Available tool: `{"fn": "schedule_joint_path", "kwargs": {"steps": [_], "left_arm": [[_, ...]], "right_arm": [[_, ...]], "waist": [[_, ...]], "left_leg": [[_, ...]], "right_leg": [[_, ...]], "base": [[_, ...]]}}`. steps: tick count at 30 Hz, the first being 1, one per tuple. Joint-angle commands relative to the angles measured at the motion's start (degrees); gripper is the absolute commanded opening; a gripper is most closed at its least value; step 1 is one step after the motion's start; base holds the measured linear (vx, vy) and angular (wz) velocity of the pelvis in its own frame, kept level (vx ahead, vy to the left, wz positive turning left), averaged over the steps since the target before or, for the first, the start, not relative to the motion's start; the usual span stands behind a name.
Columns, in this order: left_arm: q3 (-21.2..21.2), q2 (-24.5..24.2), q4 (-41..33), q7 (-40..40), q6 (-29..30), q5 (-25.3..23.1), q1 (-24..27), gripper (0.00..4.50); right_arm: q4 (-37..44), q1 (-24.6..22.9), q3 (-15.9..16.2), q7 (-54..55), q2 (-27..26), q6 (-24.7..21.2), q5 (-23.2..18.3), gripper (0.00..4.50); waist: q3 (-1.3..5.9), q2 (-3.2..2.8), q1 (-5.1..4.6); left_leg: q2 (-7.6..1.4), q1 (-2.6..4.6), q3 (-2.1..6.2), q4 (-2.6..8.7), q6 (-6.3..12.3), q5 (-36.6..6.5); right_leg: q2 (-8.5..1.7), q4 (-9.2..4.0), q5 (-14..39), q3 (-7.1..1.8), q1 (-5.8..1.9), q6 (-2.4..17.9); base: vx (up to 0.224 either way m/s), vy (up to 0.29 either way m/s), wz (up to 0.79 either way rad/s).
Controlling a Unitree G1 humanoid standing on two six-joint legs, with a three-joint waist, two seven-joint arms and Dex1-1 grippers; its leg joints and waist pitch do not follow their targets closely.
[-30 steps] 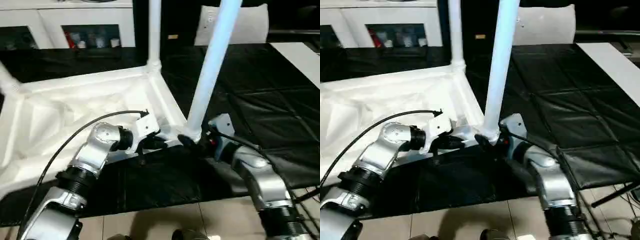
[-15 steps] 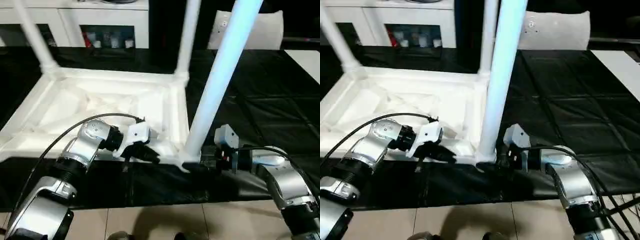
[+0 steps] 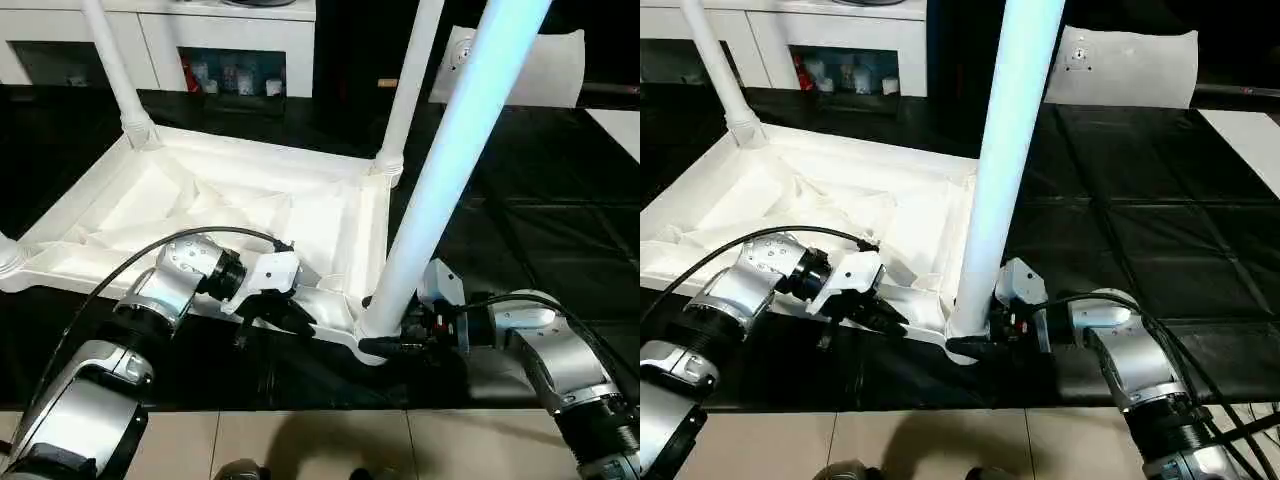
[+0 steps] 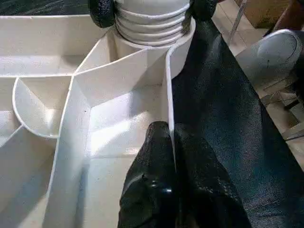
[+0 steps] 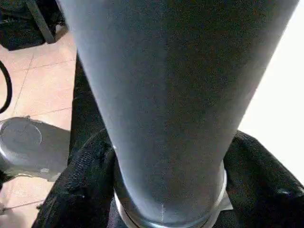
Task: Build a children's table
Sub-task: Rotate leg to tighten
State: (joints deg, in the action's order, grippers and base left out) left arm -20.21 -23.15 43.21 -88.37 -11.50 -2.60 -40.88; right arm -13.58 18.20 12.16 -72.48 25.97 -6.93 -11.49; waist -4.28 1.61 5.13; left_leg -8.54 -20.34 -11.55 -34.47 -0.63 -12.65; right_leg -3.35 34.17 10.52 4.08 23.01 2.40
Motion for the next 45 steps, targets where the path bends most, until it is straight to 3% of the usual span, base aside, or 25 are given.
{"fn": "schedule_joint_path", "kwargs": {"steps": [1,5,9,10,12,14,15,18,19,20,21,27,28,29,31,33,36,41,45], "left_arm": [[-2.13,-0.05,0.76,-2.19,-1.06,-1.27,-0.84,0.0],[-1.1,0.39,0.65,-1.29,0.51,-0.24,-0.55,0.0],[1.05,2.13,-2.5,3.65,6.37,1.28,0.8,0.0],[1.5,2.8,-3.23,5.4,7.86,1.42,1.14,0.0],[2.91,5.76,-5.5,11.89,12.94,1.89,2.35,0.0],[3.19,6.56,-6.02,13.15,13.93,2.13,2.66,0.0],[3.45,9.59,-8.36,18.75,17.58,1.59,3.82,0.0],[3.68,13.67,-11.61,26.47,22.76,-0.19,5.02,0.0],[3.66,14.02,-11.84,27.09,23.08,-0.41,5.07,0.0],[3.79,16.2,-13.14,30.96,25.27,-1.47,5.32,0.0],[3.82,16.38,-13.24,31.29,25.46,-1.54,5.34,0.0],[3.48,20.12,-16.72,37.6,30.45,-3.0,5.51,0.0],[3.41,20.42,-18.08,38.26,31.76,-3.4,5.88,0.0],[3.55,20.18,-18.32,38.19,31.74,-3.44,5.91,0.0],[4.14,19.15,-18.53,37.47,31.3,-3.57,6.13,0.0],[3.95,16.79,-18.22,35.45,29.51,-3.33,6.43,0.0],[4.11,14.81,-17.66,33.5,27.63,-3.27,6.63,0.0],[4.05,9.16,-17.88,25.07,22.37,-1.9,8.17,0.0],[2.97,5.72,-16.7,19.17,18.1,-1.32,8.38,0.0]], "right_arm": [[-0.17,0.75,0.46,-0.63,0.91,0.18,0.28,2.84],[0.34,0.29,0.0,0.3,-0.14,-1.42,-1.06,2.71],[3.13,-1.88,-1.3,6.58,-3.97,-7.13,-2.86,2.67],[3.61,-2.39,-1.44,8.93,-5.17,-8.04,-2.54,2.67],[4.92,-3.85,-1.63,17.51,-9.75,-10.43,-0.81,2.67],[4.96,-3.96,-1.74,19.41,-10.87,-10.66,-0.38,2.67],[4.3,-3.66,-3.26,28.22,-16.43,-12.9,0.41,2.67],[3.56,-2.83,-4.79,38.66,-23.33,-16.12,1.24,2.67],[3.48,-2.73,-4.74,39.36,-23.81,-16.16,1.45,2.67],[2.68,-2.01,-4.71,44.1,-26.84,-16.75,3.04,2.67],[2.61,-1.96,-4.71,44.49,-27.1,-16.8,3.17,2.67],[1.38,-0.91,-4.8,51.84,-32.35,-17.05,5.33,2.67],[1.7,-1.11,-4.96,52.18,-33.02,-16.66,5.72,3.01],[2.06,-1.4,-5.23,51.86,-32.9,-16.15,5.64,3.36],[2.96,-2.11,-5.38,50.88,-31.57,-14.83,5.63,3.36],[4.0,-2.91,-5.9,49.13,-29.42,-14.12,5.24,3.74],[4.89,-3.6,-6.04,46.58,-26.88,-12.78,5.19,3.89],[7.38,-5.17,-7.31,35.93,-17.64,-9.37,4.09,4.36],[8.02,-5.23,-7.79,27.35,-11.65,-7.76,2.14,4.44]], "waist": [[3.89,0.47,-0.18],[3.74,0.53,-0.19],[3.42,0.13,-0.22],[3.42,0.29,-0.38],[3.05,0.48,-0.76],[2.77,0.5,-1.31],[2.71,0.45,-1.83],[2.55,0.32,-3.2],[2.59,0.5,-3.64],[2.56,0.1,-3.81],[2.57,0.15,-4.03],[2.69,0.23,-4.49],[2.72,0.21,-4.56],[2.71,0.16,-4.62],[2.84,0.11,-4.63],[2.86,0.12,-4.52],[2.96,0.08,-4.5],[2.96,0.43,-4.48],[3.05,0.19,-4.43]], "left_leg": [[-5.77,0.64,2.1,3.84,5.03,-2.6],[-5.77,0.56,2.12,3.9,5.15,-2.77],[-5.88,0.58,2.28,4.11,4.22,-4.01],[-5.95,0.62,2.26,4.2,3.74,-4.43],[-5.68,0.79,2.43,4.37,2.22,-7.21],[-5.27,0.8,2.81,4.64,0.74,-9.35],[-5.41,0.76,2.9,4.78,0.61,-9.64],[-5.58,0.87,3.27,5.13,-0.89,-12.21],[-5.47,0.81,3.26,5.02,-0.73,-11.76],[-5.42,0.92,3.16,5.0,-0.47,-11.64],[-5.39,0.79,3.13,5.04,-0.43,-11.44],[-5.22,0.6,2.95,4.89,1.0,-9.89],[-5.22,0.48,2.93,4.9,1.4,-9.3],[-5.21,0.4,2.88,4.86,1.71,-8.64],[-5.1,0.37,2.81,4.74,2.31,-8.03],[-5.08,0.32,2.79,4.74,2.93,-7.55],[-5.11,0.21,2.8,4.7,3.75,-6.62],[-5.09,-0.07,2.64,4.53,5.32,-6.0],[-5.14,0.13,2.59,4.36,5.59,-5.88]], "right_leg": [[-6.65,-3.01,7.3,-3.72,-3.02,13.44],[-6.74,-3.05,7.6,-3.75,-3.05,13.52],[-6.81,-3.4,9.71,-3.78,-2.93,13.3],[-6.8,-3.47,10.19,-3.89,-2.97,13.06],[-7.03,-4.22,15.6,-3.97,-2.66,12.13],[-7.0,-5.24,24.2,-3.88,-2.64,9.32],[-6.92,-5.27,24.86,-3.95,-2.62,8.69],[-6.88,-5.63,27.76,-3.77,-2.2,8.12],[-6.93,-5.69,27.08,-3.92,-2.2,8.25],[-6.75,-5.74,26.29,-4.02,-2.06,8.16],[-6.67,-5.66,25.44,-4.04,-2.08,8.39],[-6.68,-5.32,20.84,-4.27,-2.25,9.35],[-6.57,-5.21,19.59,-4.24,-2.36,9.65],[-6.56,-5.13,18.25,-4.24,-2.38,10.0],[-6.55,-5.02,16.68,-4.25,-2.52,10.32],[-6.53,-5.03,15.49,-4.24,-2.65,10.28],[-6.49,-4.74,13.67,-4.17,-2.82,10.75],[-6.5,-4.54,12.52,-4.14,-3.11,11.26],[-6.4,-4.43,12.22,-4.11,-3.02,11.78]], "base": [[0.0,0.0,0.0],[0.0,0.0,0.0],[0.0,0.0,0.0],[0.0,0.0,0.0],[0.0,0.0,0.0],[0.0,0.0,0.0],[0.0,0.0,0.0],[0.0,0.0,0.0],[0.0,0.0,0.0],[0.0,0.0,0.0],[0.0,0.0,0.0],[0.0,0.0,0.0],[0.0,0.0,0.0],[0.0,0.0,0.0],[0.0,0.0,0.0],[0.0,0.0,0.0],[0.0,0.0,0.0],[0.0,0.0,0.0],[0.0,0.0,0.0]]}}
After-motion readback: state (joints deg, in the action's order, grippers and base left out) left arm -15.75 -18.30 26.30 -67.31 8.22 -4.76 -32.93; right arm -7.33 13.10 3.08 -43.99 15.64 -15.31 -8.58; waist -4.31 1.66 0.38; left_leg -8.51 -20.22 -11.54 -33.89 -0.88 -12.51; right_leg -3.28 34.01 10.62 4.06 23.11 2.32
